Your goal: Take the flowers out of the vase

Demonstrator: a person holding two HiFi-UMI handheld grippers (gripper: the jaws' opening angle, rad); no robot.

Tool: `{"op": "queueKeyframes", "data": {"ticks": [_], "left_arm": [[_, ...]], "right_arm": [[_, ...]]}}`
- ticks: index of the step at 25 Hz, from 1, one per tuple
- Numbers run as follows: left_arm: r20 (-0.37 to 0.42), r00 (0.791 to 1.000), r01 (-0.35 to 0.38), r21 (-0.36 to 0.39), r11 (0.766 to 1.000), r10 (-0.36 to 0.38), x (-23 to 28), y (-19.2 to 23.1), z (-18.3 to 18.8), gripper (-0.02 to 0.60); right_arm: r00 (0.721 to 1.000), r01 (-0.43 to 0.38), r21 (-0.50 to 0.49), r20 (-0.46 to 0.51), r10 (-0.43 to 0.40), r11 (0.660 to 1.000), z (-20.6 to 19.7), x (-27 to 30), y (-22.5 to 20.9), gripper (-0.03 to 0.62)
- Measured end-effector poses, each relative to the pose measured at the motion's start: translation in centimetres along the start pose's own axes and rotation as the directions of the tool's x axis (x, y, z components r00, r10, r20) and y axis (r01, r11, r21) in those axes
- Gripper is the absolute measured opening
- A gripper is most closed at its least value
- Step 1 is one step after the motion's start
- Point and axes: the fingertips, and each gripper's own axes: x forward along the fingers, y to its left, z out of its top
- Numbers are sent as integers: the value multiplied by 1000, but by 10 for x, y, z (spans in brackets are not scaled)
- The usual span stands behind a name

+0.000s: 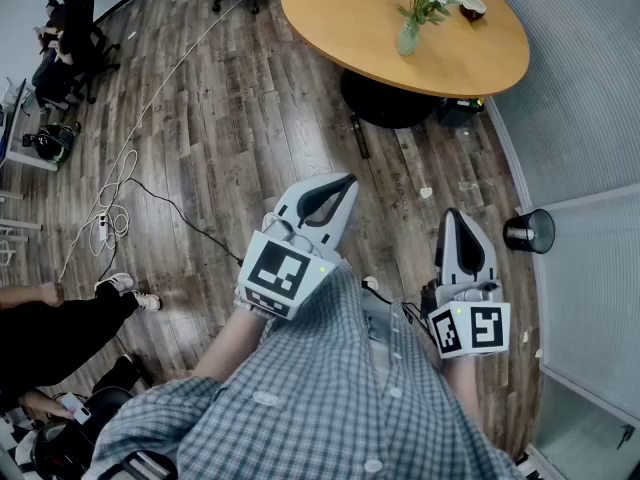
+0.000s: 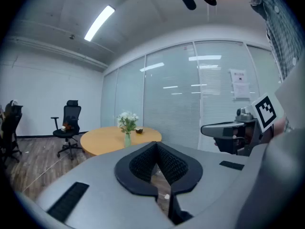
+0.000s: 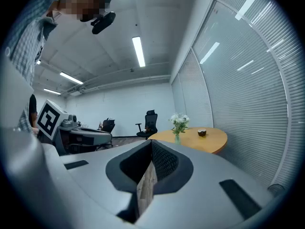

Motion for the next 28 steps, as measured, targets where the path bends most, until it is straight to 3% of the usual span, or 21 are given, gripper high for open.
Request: {"op": "queueKeyframes", "data": {"ticks": [13, 28], "left_arm": [[-2, 1000, 20, -1, 1000, -20, 3, 11, -2, 8], [20, 1000, 23, 8, 1000, -23, -12, 55, -5, 8]], "right_arm": [[1000, 28, 5, -6, -28, 1000, -2, 8, 3, 11], [998, 64, 19, 25, -65, 998, 1, 31, 30, 11]]}}
